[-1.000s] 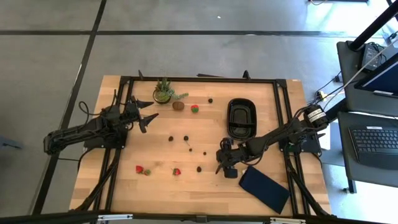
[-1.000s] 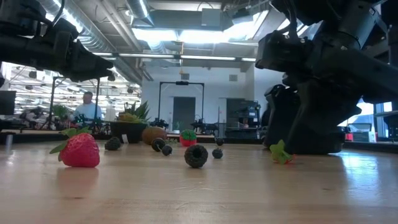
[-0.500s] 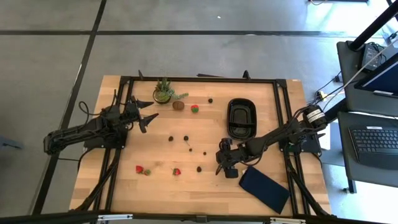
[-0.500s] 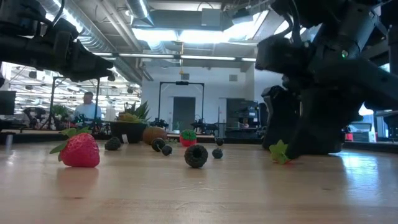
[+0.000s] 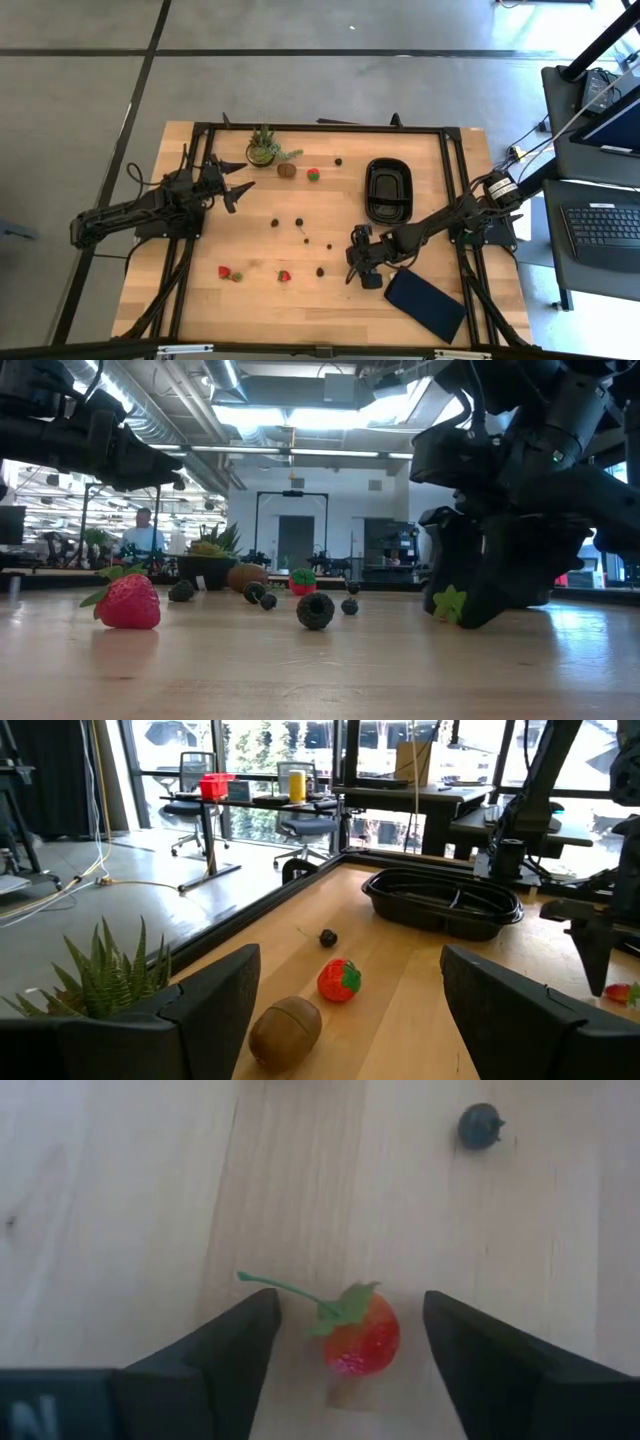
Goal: Pick and placing Produce into tupperware
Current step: Put the red strawberry into the black bin
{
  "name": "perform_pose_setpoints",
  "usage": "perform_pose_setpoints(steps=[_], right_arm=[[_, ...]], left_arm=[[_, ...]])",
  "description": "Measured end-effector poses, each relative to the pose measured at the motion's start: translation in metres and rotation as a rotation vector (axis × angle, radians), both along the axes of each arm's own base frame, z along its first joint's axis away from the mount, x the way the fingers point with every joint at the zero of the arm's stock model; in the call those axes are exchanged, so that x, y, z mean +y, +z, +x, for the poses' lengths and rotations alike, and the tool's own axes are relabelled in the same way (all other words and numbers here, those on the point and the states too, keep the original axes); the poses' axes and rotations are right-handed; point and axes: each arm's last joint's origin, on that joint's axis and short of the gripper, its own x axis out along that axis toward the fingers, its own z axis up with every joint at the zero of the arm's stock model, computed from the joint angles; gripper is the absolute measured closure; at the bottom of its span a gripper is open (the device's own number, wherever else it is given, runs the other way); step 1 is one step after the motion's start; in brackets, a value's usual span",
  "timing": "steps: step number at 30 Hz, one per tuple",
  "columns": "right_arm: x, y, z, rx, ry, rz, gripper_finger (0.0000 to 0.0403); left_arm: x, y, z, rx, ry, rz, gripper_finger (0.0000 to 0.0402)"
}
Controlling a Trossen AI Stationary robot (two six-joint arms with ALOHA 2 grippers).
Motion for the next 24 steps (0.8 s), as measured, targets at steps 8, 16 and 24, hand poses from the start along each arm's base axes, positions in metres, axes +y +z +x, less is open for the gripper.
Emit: perform_pose_setpoints(steps=[8,16,24], right_arm=[[0.0006,-0.0005,-0.0001,0.003,-0.009,0.013,0.0227],[0.0003,-0.0009,0.0001,-0.001,-0.039,0.021,0.028],[0.002,0.005,0.0061,-0.006,-0.036,0.014,0.0299]], left_arm=[[0.0,-0.0001,0.0,0.001,0.0,0.0,0.0099],[0.0,0.0,0.0,0.0,0.0,0.0,0.0099],[0.0,0.0001,0.0,0.0,0.0,0.0,0.0099]])
